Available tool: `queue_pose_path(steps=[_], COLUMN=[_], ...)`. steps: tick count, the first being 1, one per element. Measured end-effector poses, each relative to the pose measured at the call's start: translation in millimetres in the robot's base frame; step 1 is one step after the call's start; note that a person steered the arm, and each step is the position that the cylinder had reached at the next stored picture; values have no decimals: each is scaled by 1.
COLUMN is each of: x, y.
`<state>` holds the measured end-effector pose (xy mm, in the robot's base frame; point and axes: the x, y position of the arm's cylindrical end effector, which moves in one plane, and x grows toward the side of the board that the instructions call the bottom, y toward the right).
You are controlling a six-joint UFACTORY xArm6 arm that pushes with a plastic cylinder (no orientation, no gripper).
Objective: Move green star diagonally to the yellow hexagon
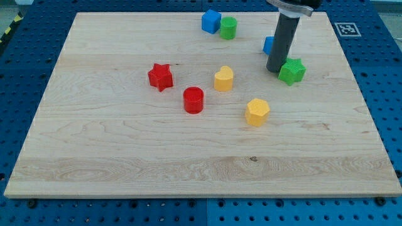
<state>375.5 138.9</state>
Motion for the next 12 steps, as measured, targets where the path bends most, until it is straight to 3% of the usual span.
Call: queue_pose_path(steps=[2,4,7,9,12], x=[-36,-34,11,18,47], y=[15,39,39,113,79])
